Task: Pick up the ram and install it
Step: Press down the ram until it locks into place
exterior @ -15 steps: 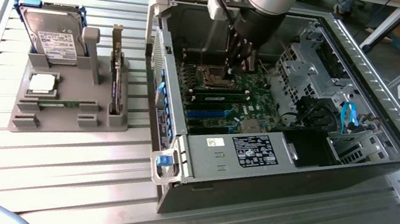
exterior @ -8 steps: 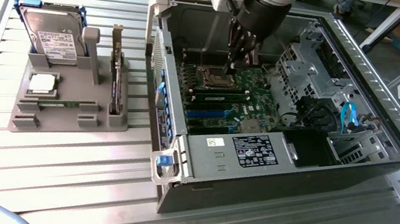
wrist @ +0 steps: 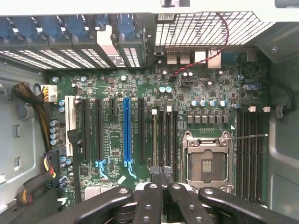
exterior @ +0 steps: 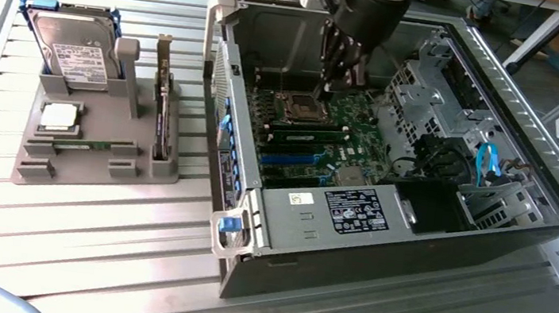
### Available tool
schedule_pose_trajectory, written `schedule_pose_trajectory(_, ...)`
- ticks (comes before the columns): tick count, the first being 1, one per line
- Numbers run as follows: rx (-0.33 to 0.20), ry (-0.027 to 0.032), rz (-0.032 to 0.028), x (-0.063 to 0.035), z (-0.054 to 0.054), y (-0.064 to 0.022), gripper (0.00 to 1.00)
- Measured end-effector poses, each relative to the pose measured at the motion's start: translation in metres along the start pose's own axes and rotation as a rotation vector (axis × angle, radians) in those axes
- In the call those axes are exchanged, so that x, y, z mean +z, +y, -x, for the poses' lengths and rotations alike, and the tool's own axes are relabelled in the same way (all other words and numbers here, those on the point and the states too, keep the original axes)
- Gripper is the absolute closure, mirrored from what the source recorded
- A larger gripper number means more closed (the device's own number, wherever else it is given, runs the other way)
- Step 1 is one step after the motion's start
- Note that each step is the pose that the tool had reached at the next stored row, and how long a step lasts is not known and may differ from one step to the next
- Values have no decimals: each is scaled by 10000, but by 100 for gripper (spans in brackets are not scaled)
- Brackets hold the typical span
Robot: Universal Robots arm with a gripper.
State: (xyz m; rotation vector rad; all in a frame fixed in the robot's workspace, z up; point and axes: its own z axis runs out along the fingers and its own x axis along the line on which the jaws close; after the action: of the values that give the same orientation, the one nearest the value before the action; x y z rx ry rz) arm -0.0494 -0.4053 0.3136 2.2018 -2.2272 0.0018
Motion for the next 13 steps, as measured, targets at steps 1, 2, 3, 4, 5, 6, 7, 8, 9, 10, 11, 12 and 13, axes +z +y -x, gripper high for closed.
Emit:
schedule_pose_trajectory(1, 0, 0, 0, -16, 0, 0, 90)
schedule_pose_trajectory(2, 0, 1, 0, -29, 0, 0, 90)
schedule_pose_trajectory(3, 0, 2, 0, -43, 0, 0, 90)
schedule_pose_trajectory(4, 1, 2, 0, -55, -1, 1, 90)
schedule_pose_trajectory(5, 0, 2, 0, -66, -1, 0, 90)
schedule_pose_trajectory(6, 0, 3, 0, -75, -1, 1, 90)
schedule_pose_trajectory(7, 0, 3, 0, -84, -1, 1, 90)
schedule_pose_trajectory(8, 0, 3, 0, -94, -1, 1, 90)
schedule_pose_trajectory(9, 0, 5, 0, -154, -1, 1, 90)
schedule_pose_trajectory(10, 1, 4, 0, -182, -1, 1, 90)
schedule_pose_trajectory(11, 1, 4, 0, -199, -1, 1, 90)
schedule_pose_trajectory(12, 1, 2, -1, -218, -2, 2, 90)
schedule_pose_trajectory(13, 1, 3, 0, -237, -2, 2, 90)
